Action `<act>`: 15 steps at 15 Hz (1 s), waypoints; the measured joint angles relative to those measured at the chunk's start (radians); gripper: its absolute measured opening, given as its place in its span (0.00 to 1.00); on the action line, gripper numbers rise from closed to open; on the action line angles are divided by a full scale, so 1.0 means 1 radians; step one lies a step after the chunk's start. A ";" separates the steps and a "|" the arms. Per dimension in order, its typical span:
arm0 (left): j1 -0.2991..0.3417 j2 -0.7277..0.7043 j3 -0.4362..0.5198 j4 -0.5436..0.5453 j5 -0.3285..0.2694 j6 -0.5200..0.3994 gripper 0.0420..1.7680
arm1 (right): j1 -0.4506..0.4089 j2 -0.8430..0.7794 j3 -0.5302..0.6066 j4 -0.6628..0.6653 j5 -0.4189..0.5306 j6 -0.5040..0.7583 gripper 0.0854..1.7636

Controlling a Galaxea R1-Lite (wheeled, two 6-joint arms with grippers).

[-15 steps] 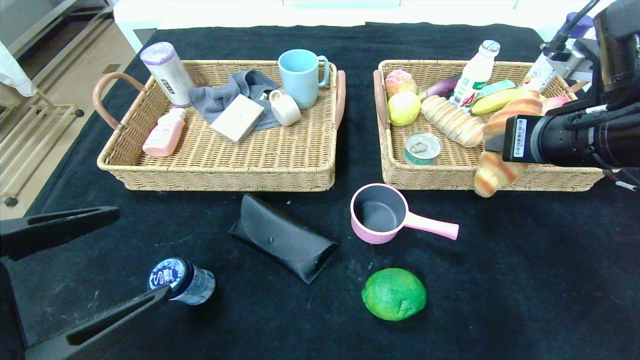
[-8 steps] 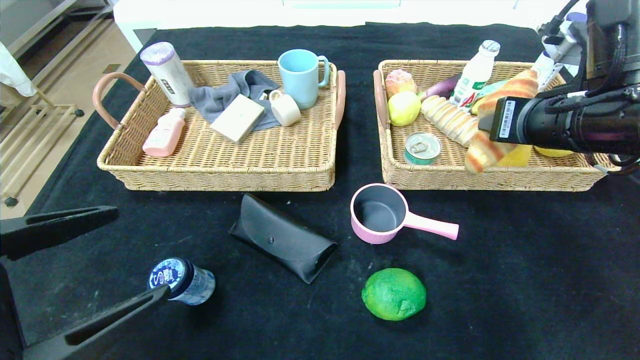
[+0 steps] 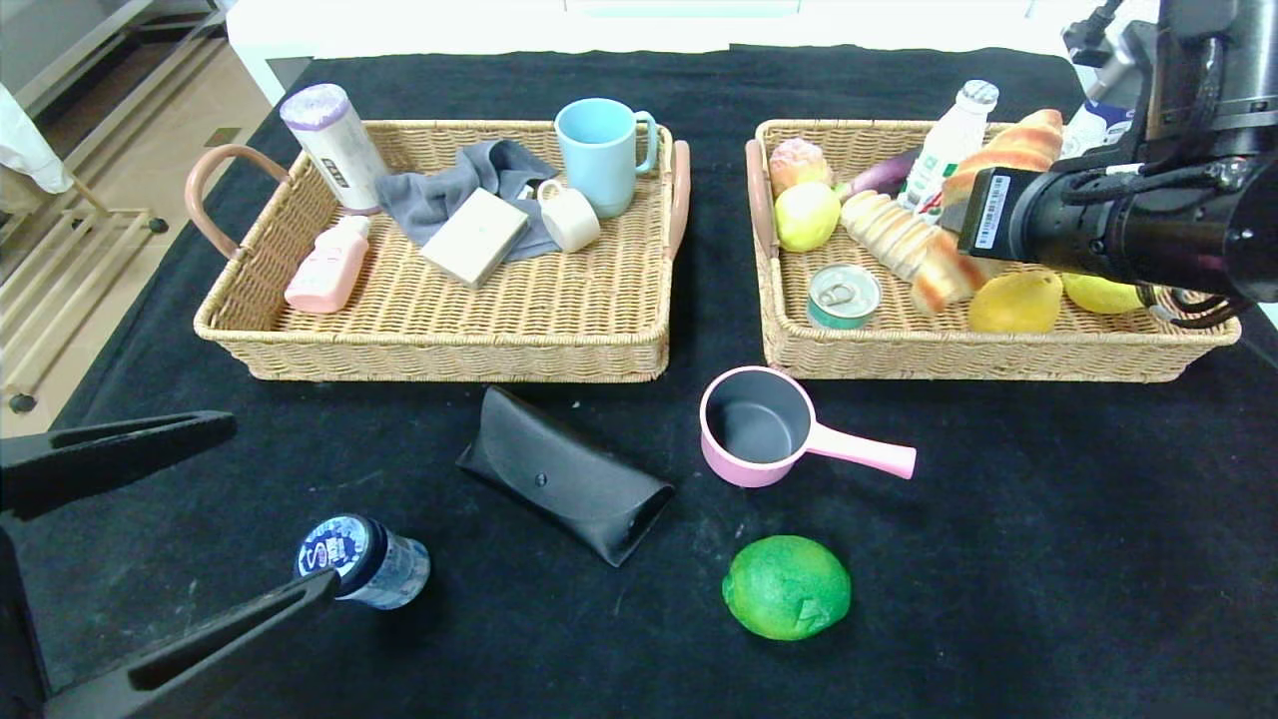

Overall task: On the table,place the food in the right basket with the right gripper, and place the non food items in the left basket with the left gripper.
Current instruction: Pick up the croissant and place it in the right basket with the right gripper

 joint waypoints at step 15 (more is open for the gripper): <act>0.000 -0.001 0.000 0.000 0.000 0.000 0.97 | -0.033 0.047 -0.001 -0.057 0.002 -0.028 0.83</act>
